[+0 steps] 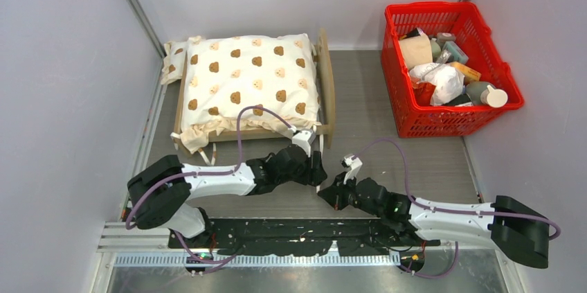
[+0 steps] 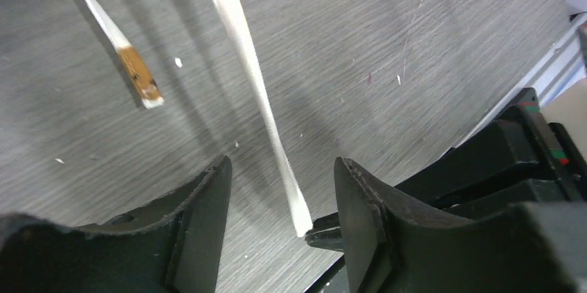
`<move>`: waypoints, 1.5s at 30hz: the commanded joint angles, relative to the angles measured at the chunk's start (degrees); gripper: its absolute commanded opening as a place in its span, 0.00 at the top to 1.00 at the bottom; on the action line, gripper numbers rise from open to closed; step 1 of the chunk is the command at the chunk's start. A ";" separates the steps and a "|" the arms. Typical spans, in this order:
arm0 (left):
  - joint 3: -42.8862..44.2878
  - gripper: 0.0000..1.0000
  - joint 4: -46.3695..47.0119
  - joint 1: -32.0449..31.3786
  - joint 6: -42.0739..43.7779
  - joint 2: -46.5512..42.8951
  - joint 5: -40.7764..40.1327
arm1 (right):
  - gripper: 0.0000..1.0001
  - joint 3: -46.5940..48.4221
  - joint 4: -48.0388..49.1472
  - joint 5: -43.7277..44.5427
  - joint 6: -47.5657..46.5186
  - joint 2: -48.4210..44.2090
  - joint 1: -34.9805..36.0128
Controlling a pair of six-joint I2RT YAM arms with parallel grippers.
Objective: Set up the pet bed
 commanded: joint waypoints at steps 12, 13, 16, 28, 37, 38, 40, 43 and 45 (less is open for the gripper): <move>-12.40 1.00 17.17 -2.02 -5.85 0.28 -1.39 | 0.82 11.51 -26.69 17.64 9.40 -8.86 0.77; -13.51 1.00 18.47 -2.48 -6.11 0.29 -2.08 | 0.77 12.15 -27.17 19.28 8.98 -10.92 0.75; -15.36 1.00 22.42 -3.89 -6.26 1.55 -3.99 | 0.65 12.18 -19.21 25.67 3.91 -12.91 0.76; -18.56 1.00 26.73 -4.89 -8.11 3.05 -7.14 | 0.51 29.66 -6.83 33.28 -11.13 18.70 -2.42; -21.15 1.00 29.92 -5.16 -7.84 4.11 -6.70 | 0.47 36.91 -6.06 26.01 -8.33 31.38 -10.48; -21.43 1.00 30.39 -5.14 -7.89 4.29 -6.61 | 0.47 38.51 -7.69 26.03 -7.66 32.19 -10.71; -21.60 1.00 30.80 -5.16 -7.89 4.62 -6.52 | 0.47 39.92 -8.38 26.06 -7.09 34.31 -10.73; -21.59 1.00 31.18 -5.13 -7.63 4.72 -6.34 | 0.47 40.70 -7.43 25.75 -7.12 36.88 -10.88; -21.69 1.00 31.18 -5.16 -7.50 4.79 -6.53 | 0.50 40.79 -5.82 24.71 -7.63 37.56 -11.48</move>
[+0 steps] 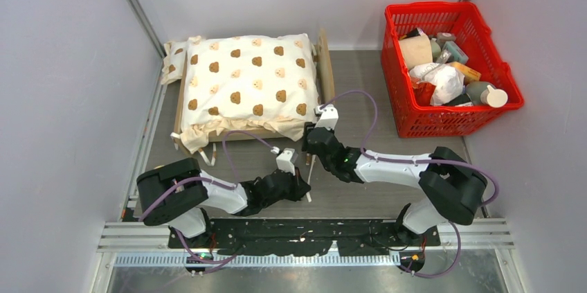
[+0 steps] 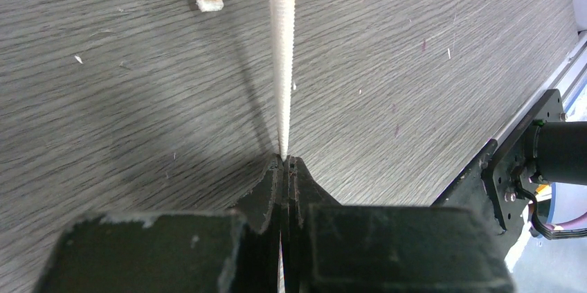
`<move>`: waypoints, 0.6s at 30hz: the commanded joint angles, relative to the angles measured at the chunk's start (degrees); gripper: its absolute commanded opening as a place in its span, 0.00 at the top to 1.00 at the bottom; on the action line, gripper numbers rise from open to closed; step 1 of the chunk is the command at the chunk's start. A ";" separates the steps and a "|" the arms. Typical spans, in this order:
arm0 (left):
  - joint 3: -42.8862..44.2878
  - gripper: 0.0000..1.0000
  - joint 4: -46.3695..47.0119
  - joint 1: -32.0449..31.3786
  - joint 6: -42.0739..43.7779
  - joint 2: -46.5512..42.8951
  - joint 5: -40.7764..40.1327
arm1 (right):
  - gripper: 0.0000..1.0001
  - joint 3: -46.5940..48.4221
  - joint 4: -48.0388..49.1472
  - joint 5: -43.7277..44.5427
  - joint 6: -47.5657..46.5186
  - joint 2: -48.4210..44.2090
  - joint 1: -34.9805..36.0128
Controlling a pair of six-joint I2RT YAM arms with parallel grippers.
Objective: Set up the pet bed
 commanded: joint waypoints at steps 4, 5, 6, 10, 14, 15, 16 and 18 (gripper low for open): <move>-0.91 1.00 0.59 -0.64 -0.10 0.33 -1.36 | 0.88 3.18 -1.88 -3.34 -1.00 -1.17 -1.73; -0.66 1.00 -0.73 -0.65 -0.32 0.00 -1.72 | 0.93 3.16 -3.68 -3.24 -1.47 -3.34 -1.79; -0.49 1.00 -1.70 -0.70 -0.22 -0.31 -1.92 | 0.94 2.59 -6.19 -4.07 -2.76 -4.76 -2.04; -1.06 1.00 -2.34 -0.65 -0.95 -1.09 -3.32 | 0.95 1.38 -12.83 -9.40 -5.74 -14.19 -2.61; -0.79 1.00 -3.67 -0.67 -1.41 -1.32 -4.29 | 0.95 2.56 -21.16 -16.00 -6.77 -17.78 -2.96; -0.68 1.00 -3.97 -0.67 -1.42 -1.40 -4.48 | 0.95 3.11 -24.67 -17.08 -6.75 -18.00 -2.99; -0.55 1.00 -4.23 -0.66 -1.42 -1.52 -4.65 | 0.95 4.42 -26.72 -17.06 -6.36 -18.47 -2.99; 0.18 1.00 -5.68 -0.70 -1.42 -1.62 -4.88 | 0.95 6.09 -32.02 -16.77 -6.46 -19.16 -3.11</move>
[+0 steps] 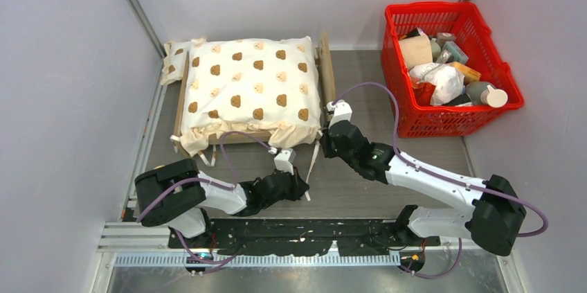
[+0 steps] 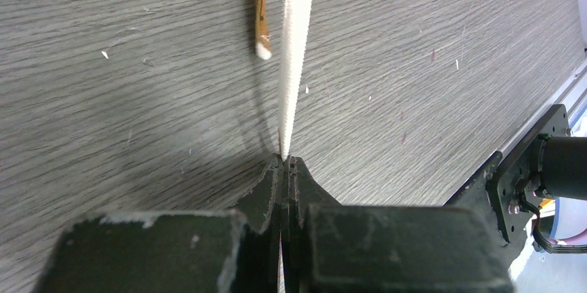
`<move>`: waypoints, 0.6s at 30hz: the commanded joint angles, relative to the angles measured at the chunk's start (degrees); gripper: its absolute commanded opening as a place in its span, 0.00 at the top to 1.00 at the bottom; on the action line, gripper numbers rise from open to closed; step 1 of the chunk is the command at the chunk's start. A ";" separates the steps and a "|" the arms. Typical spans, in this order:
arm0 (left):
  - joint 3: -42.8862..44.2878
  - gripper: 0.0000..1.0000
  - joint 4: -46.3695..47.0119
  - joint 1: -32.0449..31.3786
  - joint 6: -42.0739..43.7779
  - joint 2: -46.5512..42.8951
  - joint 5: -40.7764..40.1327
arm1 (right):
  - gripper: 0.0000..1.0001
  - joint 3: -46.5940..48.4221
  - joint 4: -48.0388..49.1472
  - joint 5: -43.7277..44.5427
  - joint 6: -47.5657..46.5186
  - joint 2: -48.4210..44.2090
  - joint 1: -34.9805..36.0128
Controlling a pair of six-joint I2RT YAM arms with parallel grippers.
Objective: Set up the pet bed
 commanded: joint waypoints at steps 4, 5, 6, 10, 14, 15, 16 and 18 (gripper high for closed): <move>2.19 1.00 -8.02 -0.36 0.35 -1.02 -2.68 | 0.95 8.20 -19.56 -3.55 -3.04 -2.82 -0.35; 2.20 1.00 -7.88 -0.35 0.29 -0.94 -2.69 | 0.95 9.55 -20.71 -4.82 -4.32 -2.94 -0.58; 2.31 1.00 -7.77 -0.41 0.26 -0.74 -2.67 | 0.95 10.29 -21.17 -5.59 -5.00 -3.03 -0.64; 3.38 1.00 -8.64 -0.35 0.37 0.18 -2.56 | 0.95 12.92 -21.10 -14.00 -7.75 -3.60 -1.37; 3.88 1.00 -8.43 -0.35 0.53 1.06 -2.54 | 0.93 12.61 -18.69 -28.89 -5.11 -4.42 -4.13; 3.98 1.00 -8.37 -0.37 0.57 1.27 -2.58 | 0.90 11.07 -16.45 -30.94 -3.41 -5.29 -4.75; 4.05 1.00 -8.28 -0.37 0.63 1.61 -2.45 | 0.87 10.17 -15.21 -34.74 -2.22 -5.80 -6.18; 4.28 1.00 -8.13 -0.40 0.70 2.24 -2.41 | 0.84 6.88 -9.78 -40.36 1.95 -7.18 -8.56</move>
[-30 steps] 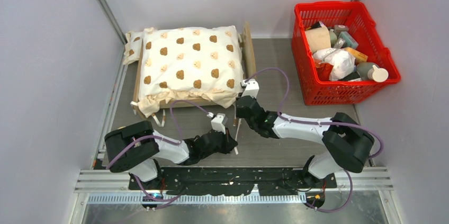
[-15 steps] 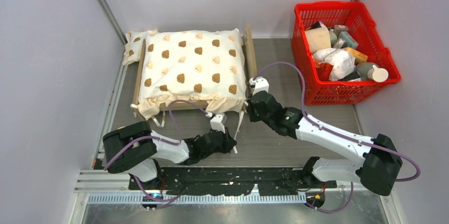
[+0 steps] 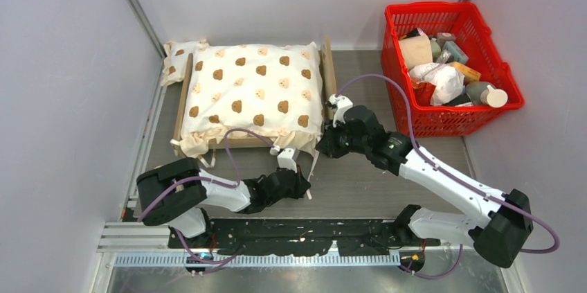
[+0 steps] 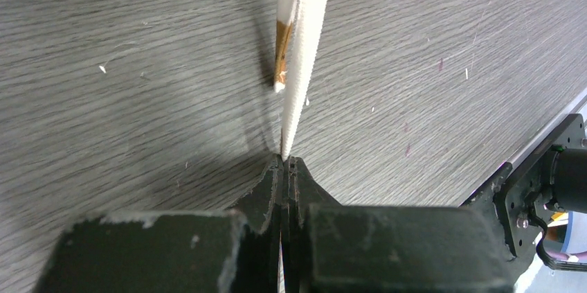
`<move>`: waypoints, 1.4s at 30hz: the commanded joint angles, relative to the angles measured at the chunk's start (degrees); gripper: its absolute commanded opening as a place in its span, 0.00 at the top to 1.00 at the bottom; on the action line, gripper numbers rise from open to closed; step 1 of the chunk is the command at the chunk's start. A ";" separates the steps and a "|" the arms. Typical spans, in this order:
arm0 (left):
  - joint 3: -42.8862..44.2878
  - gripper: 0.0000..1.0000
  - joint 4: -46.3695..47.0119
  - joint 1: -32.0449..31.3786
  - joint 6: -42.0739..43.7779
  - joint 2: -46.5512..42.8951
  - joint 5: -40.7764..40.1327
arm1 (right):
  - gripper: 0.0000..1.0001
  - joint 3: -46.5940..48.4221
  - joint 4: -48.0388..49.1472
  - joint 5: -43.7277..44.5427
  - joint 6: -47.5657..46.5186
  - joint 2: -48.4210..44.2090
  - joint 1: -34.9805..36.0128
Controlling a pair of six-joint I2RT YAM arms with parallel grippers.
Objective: Set up the pet bed
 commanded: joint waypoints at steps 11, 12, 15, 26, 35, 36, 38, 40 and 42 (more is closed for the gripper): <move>1.19 1.00 -2.66 -0.30 0.86 2.13 -1.27 | 0.77 -20.34 21.15 -30.99 10.46 -8.31 -8.25; 1.23 1.00 -2.66 -0.30 0.85 2.16 -1.23 | 0.80 -21.81 22.58 -30.95 10.80 -8.49 -8.25; 1.27 1.00 -2.75 -0.33 0.94 2.08 -1.17 | 0.83 -22.49 21.33 -28.68 9.97 -9.30 -8.25; 0.35 1.00 -1.11 -0.31 0.65 2.32 -0.49 | 0.42 -34.61 42.17 -7.66 11.44 -13.77 -7.72; 0.79 1.00 -7.37 -0.23 -1.65 -0.87 -1.28 | 0.49 -37.89 44.48 6.26 9.71 -10.08 -3.27; 1.22 1.00 -9.58 -0.22 -2.22 -1.61 -2.00 | 0.50 -38.66 44.49 9.41 11.38 -10.17 -1.91; 2.02 1.00 -12.57 -0.30 -2.33 -2.69 -2.81 | 0.50 -39.97 45.79 13.65 14.09 -9.99 0.55; 2.66 1.00 -14.82 -0.24 -2.80 -3.11 -3.50 | 0.50 -40.43 46.72 18.23 16.20 -8.85 3.68; 2.83 1.00 -15.81 -0.24 -3.52 -3.19 -3.72 | 0.51 -40.37 48.32 21.87 17.78 -6.59 7.00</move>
